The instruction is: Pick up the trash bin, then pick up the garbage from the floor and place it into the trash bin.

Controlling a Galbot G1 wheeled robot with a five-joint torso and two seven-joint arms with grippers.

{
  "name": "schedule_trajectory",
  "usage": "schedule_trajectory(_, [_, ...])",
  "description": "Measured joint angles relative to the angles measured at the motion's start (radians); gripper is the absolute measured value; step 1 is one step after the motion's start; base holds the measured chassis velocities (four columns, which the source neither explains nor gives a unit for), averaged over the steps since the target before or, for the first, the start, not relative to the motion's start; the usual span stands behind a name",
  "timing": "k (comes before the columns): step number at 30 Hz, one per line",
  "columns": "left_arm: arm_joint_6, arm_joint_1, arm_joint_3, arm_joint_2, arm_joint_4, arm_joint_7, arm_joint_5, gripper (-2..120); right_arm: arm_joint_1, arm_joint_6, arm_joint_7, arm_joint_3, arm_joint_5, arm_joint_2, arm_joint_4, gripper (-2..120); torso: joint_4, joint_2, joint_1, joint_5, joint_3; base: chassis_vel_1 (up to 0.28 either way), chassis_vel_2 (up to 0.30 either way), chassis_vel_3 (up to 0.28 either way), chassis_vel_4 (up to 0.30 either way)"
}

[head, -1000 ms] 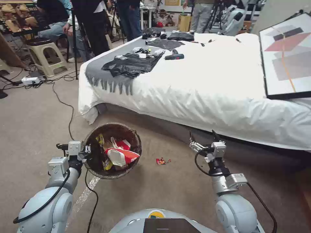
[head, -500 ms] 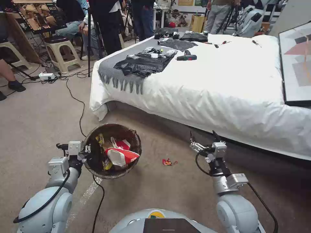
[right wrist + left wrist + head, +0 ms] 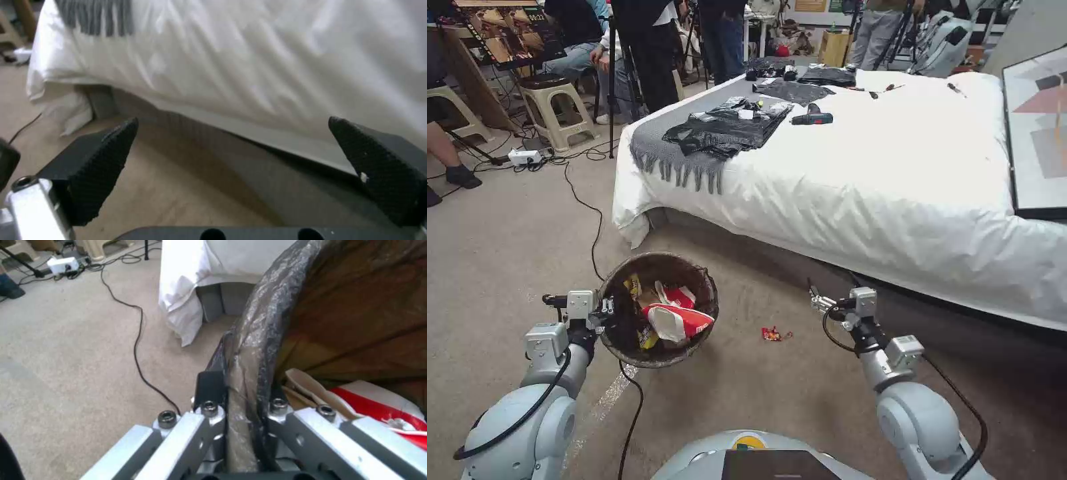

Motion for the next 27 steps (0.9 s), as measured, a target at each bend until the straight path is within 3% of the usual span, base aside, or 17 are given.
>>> schedule_trajectory(13, [0.002,0.002,-0.001,0.001,-0.009,-0.001,-0.003,3,0.119,-0.086,-0.006,-0.097,0.089,-0.099,-0.126,100,0.0000,0.000,0.000,0.0001,0.000,0.000,0.000,0.000,0.000])
schedule_trajectory(17, [0.002,0.003,-0.002,0.003,-0.012,-0.001,-0.004,3,0.165,-0.114,-0.022,-0.166,0.110,-0.157,-0.220,100,0.0000,0.000,0.000,0.0001,0.000,0.000,0.000,0.000,0.000])
schedule_trajectory(27, [0.003,0.004,0.000,0.002,-0.013,-0.003,-0.005,3,0.236,-0.134,-0.029,-0.270,0.117,-0.179,-0.364,100,-0.0001,0.000,0.000,-0.0001,0.000,0.000,0.000,0.000,0.000])
